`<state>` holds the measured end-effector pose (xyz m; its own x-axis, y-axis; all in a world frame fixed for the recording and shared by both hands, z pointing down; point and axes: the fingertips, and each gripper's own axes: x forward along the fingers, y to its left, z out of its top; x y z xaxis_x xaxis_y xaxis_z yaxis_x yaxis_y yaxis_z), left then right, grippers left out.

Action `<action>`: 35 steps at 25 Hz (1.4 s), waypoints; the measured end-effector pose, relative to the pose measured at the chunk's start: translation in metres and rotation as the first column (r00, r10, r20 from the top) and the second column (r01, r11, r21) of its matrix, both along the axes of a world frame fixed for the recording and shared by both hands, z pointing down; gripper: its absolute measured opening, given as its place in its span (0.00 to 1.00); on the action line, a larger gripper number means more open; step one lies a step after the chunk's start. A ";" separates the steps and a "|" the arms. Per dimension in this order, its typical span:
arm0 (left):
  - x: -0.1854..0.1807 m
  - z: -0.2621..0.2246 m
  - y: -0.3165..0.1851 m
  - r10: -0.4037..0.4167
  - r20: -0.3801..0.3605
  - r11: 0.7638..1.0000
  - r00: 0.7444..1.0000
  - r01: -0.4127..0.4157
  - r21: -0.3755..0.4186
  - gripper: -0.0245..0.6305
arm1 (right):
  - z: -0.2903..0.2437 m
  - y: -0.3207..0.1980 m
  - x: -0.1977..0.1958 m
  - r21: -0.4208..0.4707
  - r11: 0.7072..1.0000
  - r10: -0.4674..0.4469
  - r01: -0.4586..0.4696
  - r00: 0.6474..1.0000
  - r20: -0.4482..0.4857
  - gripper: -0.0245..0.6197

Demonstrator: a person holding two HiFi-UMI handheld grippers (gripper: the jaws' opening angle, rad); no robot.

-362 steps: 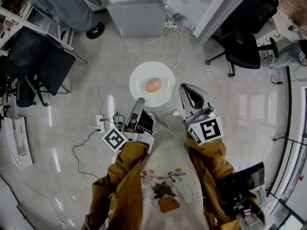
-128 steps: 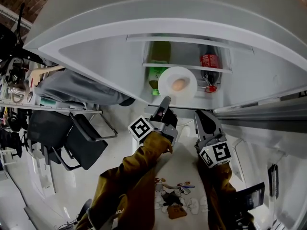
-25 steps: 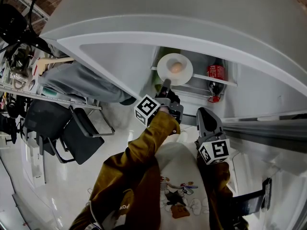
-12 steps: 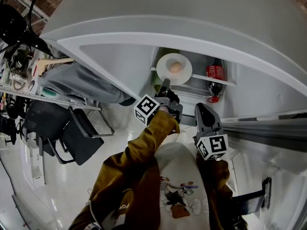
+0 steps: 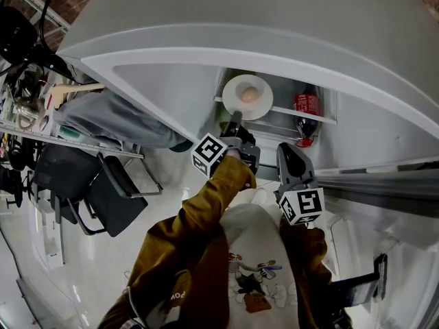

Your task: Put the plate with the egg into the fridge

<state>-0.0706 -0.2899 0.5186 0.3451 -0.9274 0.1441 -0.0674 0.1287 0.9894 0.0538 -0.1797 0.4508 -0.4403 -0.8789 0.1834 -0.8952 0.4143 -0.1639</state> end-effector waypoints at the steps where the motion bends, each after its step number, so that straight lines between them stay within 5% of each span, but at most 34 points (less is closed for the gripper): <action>1: 0.000 0.000 -0.001 -0.001 -0.001 1.000 1.000 0.001 0.000 0.07 | 0.000 0.000 0.000 0.001 1.000 -0.001 0.001 1.000 -0.001 0.05; 35: 0.008 -0.001 -0.030 0.009 -0.007 1.000 1.000 -0.010 -0.025 0.07 | -0.003 -0.004 -0.003 0.005 1.000 -0.004 0.004 1.000 0.008 0.05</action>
